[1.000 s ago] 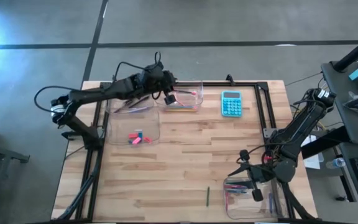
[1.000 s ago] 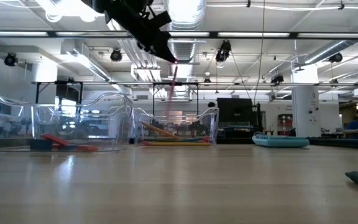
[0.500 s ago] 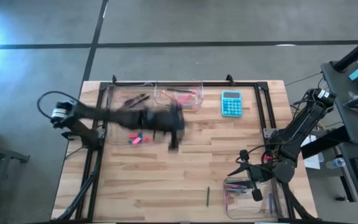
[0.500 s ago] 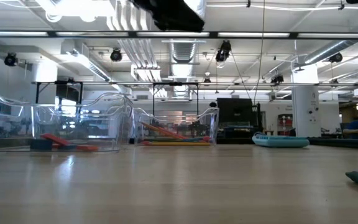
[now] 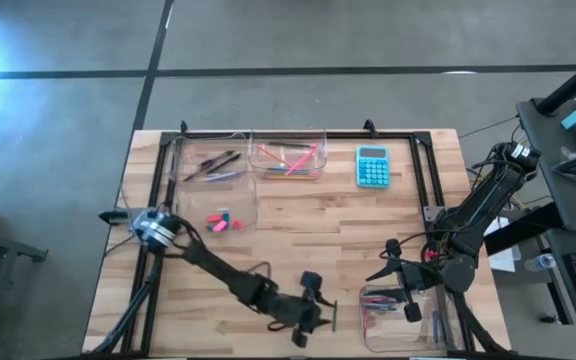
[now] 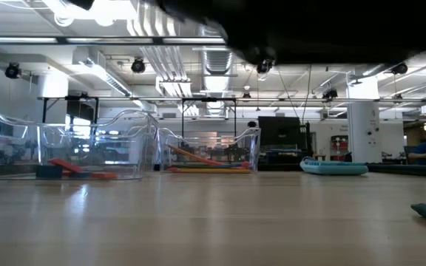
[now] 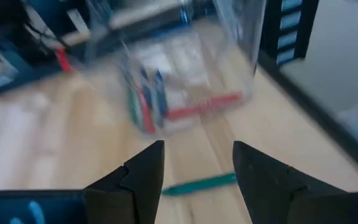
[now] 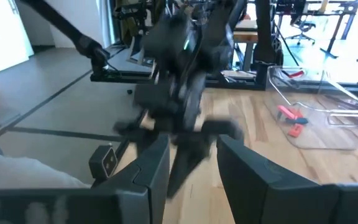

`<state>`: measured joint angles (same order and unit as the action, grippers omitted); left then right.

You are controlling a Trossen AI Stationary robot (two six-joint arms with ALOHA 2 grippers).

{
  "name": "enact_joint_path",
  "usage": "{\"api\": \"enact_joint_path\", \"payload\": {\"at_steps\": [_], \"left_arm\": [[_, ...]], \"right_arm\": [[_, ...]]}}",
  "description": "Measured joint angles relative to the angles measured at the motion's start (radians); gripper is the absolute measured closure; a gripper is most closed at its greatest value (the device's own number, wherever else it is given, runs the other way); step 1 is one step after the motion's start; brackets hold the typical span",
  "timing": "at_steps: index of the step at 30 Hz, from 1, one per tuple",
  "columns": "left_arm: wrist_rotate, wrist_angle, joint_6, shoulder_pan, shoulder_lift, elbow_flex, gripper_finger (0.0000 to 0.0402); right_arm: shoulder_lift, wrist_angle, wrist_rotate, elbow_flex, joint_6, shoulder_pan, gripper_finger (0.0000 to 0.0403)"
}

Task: Sort crayons/erasers/pens/pencils in bins
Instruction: Put the dark green crayon into the bottom left transparent bin

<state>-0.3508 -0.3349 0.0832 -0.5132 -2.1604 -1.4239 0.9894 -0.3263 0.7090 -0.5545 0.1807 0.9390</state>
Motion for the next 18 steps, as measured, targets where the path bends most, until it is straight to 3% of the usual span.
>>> {"api": "enact_joint_path", "payload": {"at_steps": [6, 18], "left_arm": [[0.029, 0.009, -0.005, 0.005, -0.140, -0.131, 0.0220], [0.025, 0.068, -0.250, 0.028, -0.155, -0.154, 0.0204]], "right_arm": [[0.002, 0.010, -0.001, 0.000, 0.029, 0.000, 0.0280], [0.002, 0.035, -0.001, 0.000, 0.028, 0.001, 0.0280]]}}
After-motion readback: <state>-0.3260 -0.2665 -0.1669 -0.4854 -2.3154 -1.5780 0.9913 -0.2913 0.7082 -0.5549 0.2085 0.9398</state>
